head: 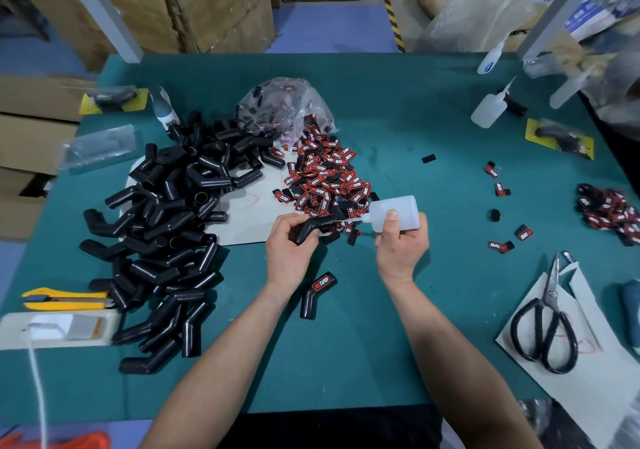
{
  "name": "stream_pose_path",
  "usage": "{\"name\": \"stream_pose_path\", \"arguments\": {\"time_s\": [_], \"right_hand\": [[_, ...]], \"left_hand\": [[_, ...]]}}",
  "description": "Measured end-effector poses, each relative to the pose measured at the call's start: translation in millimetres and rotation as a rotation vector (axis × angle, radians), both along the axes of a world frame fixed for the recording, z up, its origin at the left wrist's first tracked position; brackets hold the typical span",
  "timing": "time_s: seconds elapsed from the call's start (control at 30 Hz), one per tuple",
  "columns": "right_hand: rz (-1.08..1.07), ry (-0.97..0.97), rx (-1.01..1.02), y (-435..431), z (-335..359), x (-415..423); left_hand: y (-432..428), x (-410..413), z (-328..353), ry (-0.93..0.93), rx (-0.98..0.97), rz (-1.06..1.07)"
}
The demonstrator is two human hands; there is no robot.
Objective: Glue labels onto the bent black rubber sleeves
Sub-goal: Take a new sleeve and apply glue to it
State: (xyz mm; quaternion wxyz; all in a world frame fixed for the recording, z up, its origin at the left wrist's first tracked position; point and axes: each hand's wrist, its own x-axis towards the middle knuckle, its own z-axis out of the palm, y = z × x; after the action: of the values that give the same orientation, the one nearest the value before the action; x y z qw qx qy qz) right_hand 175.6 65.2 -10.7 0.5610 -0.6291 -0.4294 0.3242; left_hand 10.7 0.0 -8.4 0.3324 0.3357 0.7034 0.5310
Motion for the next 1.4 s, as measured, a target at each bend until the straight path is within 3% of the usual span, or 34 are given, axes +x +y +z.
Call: {"name": "stream_pose_path", "arguments": {"time_s": [1.4], "right_hand": [[-0.038,-0.021,0.02,2.3,5.5,8.9]], "left_hand": [[-0.4,-1.9,1.5,-0.026,-0.005,0.018]]}}
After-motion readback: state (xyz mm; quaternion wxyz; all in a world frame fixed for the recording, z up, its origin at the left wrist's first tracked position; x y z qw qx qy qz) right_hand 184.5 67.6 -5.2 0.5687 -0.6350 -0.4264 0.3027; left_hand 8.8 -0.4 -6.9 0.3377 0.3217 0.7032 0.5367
